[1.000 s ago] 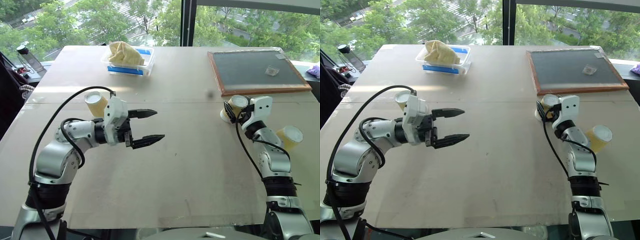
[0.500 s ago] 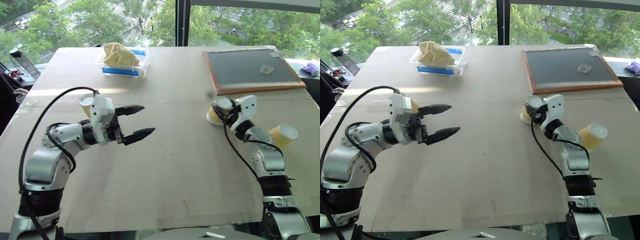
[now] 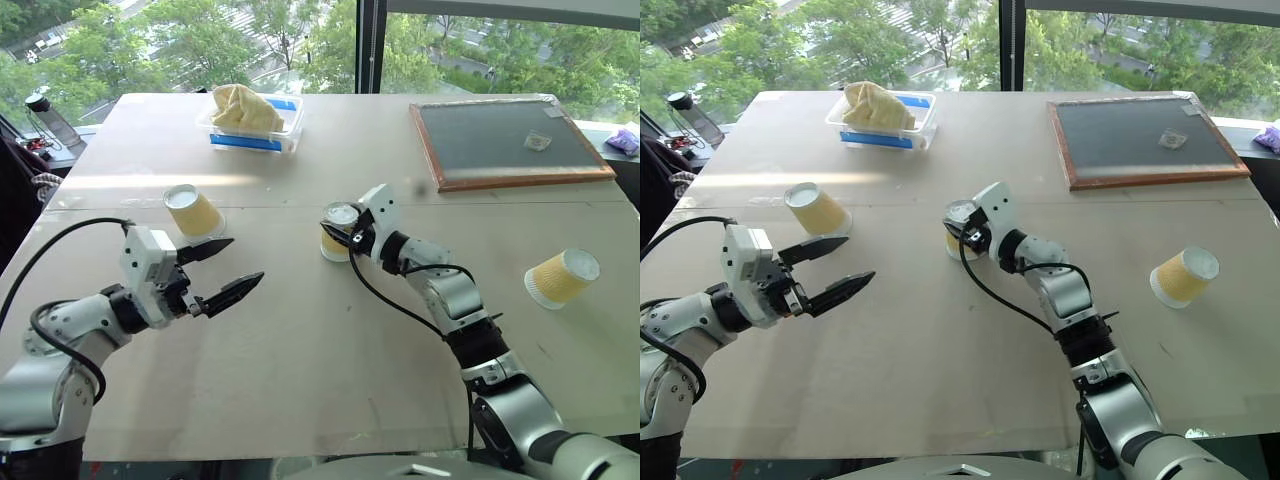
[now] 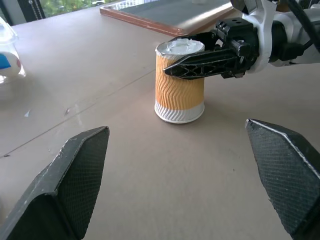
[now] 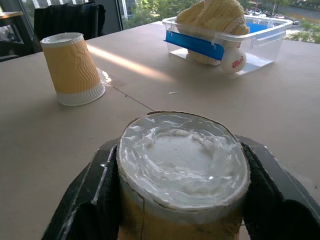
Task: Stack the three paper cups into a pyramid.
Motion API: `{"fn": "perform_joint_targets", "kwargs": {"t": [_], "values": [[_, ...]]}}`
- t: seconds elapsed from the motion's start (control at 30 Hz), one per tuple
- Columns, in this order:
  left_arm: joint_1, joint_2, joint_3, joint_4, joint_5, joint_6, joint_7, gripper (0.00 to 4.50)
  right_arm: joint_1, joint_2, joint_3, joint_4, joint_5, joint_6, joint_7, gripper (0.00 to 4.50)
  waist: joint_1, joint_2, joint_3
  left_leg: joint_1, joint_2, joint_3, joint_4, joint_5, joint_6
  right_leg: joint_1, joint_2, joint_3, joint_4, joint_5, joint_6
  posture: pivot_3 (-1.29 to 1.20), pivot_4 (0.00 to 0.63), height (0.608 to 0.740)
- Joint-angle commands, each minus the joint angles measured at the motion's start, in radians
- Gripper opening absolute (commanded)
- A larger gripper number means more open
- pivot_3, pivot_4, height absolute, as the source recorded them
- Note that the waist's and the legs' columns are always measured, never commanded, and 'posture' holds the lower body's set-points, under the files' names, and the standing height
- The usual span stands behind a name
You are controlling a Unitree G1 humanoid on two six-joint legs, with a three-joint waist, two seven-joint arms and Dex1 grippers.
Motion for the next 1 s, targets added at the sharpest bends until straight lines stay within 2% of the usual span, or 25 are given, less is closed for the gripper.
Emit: {"fn": "perform_joint_targets", "kwargs": {"t": [0.03, 0.2, 0.3, 0.4, 0.57, 0.73, 1.0], "values": [[-0.006, 0.027, 0.021, -0.065, -0.064, 0.026, -0.022, 4.5, 0.027, -0.032, -0.034, -0.097, 0.023, -0.027, 0.037, 4.34, 0.0, 0.0, 0.0, 0.0, 0.0, 0.0, 0.0, 0.0, 0.0, 0.0, 0.0, 0.0, 0.0, 0.0, 0.0, 0.0, 0.15, 0.74], [-0.075, 0.086, -0.039, -0.089, -0.111, 0.092, -0.055, 4.5, 0.168, -0.154, -0.066, -0.306, 0.052, -0.019, 0.102, 4.43, 0.003, 0.0, 0.0, -0.001, 0.0, -0.001, 0.0, -0.002, 0.003, 0.0, 0.0, -0.001, 0.0, 0.0, 0.0, 0.0, 0.15, 0.74], [-0.151, 0.112, -0.104, -0.077, -0.107, 0.113, -0.076, 4.5, 0.288, -0.232, -0.133, -0.441, 0.057, -0.062, 0.097, 4.43, 0.003, 0.001, 0.0, 0.0, -0.001, -0.001, 0.0, -0.002, 0.003, 0.001, 0.0, 0.0, 0.0, 0.0, 0.0, 0.0, 0.15, 0.74], [-0.222, 0.12, -0.157, -0.051, -0.101, 0.123, -0.1, 4.5, 0.376, -0.299, -0.222, -0.502, 0.019, -0.221, 0.08, 4.43, 0.003, 0.001, 0.001, 0.0, -0.002, 0.001, 0.0, -0.002, 0.003, 0.001, 0.001, -0.001, 0.0, 0.0, 0.0, 0.0, 0.15, 0.74], [-0.331, 0.109, -0.265, -0.001, -0.087, 0.128, -0.155, 4.5, 0.55, -0.377, -0.481, -0.59, 0.016, -0.247, -0.03, 4.43, 0.004, 0.0, 0.0, 0.0, -0.001, 0.003, 0.0, -0.002, 0.003, 0.001, 0.002, 0.0, 0.001, 0.0, 0.0, 0.0, 0.15, 0.74], [-0.488, 0.073, -0.395, 0.031, -0.072, 0.143, -0.203, 4.5, 0.759, -0.305, -0.686, -0.677, 0.008, -0.19, -0.208, 4.43, 0.022, 0.0, 0.0, 0.0, -0.001, 0.004, 0.001, -0.002, 0.003, 0.001, 0.002, 0.0, 0.001, 0.0, 0.0, 0.0, 0.15, 0.74], [-0.578, 0.069, -0.434, 0.035, -0.083, 0.176, -0.252, 4.5, 0.84, -0.217, -0.718, -0.7, 0.011, -0.148, -0.321, 4.43, 0.002, 0.0, 0.0, 0.003, -0.001, 0.007, 0.001, -0.002, 0.004, 0.001, 0.003, 0.006, 0.003, 0.0, 0.0, 0.0, 0.15, 0.74]]}}
